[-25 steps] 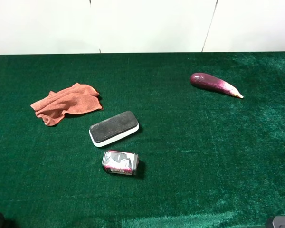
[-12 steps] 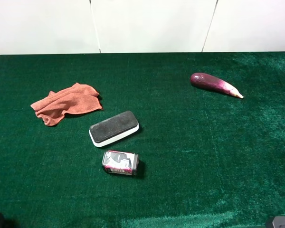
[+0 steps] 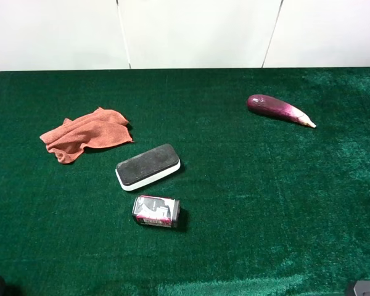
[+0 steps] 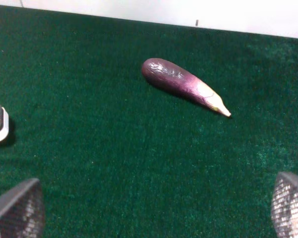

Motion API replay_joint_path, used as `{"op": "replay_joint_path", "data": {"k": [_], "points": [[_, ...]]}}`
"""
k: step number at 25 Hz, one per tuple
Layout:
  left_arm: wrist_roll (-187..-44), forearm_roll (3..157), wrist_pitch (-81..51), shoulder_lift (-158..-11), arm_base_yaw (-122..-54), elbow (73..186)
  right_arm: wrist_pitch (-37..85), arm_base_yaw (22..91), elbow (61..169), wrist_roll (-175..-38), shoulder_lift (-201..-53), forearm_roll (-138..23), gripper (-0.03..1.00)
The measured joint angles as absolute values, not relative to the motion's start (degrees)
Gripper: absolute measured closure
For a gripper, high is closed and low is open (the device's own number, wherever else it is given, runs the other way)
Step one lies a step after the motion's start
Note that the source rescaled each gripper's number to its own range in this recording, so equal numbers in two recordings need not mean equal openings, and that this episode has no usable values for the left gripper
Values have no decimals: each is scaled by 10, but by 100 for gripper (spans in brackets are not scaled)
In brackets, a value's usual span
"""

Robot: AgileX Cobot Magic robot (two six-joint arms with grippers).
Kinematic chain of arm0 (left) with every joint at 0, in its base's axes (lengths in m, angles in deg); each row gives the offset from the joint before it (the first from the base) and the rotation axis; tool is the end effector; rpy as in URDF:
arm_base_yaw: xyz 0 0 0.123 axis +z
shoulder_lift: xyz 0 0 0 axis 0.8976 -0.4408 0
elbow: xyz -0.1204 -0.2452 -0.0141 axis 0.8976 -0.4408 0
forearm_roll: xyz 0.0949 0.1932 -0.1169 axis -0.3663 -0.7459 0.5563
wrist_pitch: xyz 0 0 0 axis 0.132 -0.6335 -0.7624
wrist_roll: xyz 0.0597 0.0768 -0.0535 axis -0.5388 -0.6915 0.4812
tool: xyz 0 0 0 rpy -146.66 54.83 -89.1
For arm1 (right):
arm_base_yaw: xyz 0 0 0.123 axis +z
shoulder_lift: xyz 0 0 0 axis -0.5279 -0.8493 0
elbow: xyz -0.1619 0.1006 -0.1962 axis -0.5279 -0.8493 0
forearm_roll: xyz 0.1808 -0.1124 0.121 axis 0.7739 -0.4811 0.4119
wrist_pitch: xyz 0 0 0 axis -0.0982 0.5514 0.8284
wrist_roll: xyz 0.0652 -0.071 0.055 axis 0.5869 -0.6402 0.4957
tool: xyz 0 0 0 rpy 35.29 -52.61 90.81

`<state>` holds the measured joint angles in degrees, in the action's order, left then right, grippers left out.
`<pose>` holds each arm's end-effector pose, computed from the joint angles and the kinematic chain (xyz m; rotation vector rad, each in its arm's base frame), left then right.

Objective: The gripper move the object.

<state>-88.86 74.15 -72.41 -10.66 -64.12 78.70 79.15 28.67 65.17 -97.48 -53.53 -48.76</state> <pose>0.0162 -0.0130 0.2659 0.1412 2.0298 -0.0817 0.0098 0.0281 0.2719 -0.2193 2.0219 0.1612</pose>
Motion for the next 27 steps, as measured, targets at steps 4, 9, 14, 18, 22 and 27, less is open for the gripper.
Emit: {"op": "replay_joint_path", "data": {"k": [4, 9, 14, 18, 22, 27], "points": [[-889, 741, -724, -107, -641, 787, 790, 287, 652, -975, -535, -487, -3], [-889, 741, -724, -107, -641, 787, 790, 287, 652, -975, -535, -486, -3], [-889, 741, -724, -107, -641, 787, 790, 287, 652, -975, -535, -486, -3], [-889, 741, -724, -107, -641, 787, 790, 287, 652, -975, -535, -486, -3], [-889, 741, -724, -107, -641, 787, 790, 287, 652, -975, -535, -486, -3], [-889, 741, -724, -107, -641, 787, 790, 287, 652, -975, -535, -486, -3]]}}
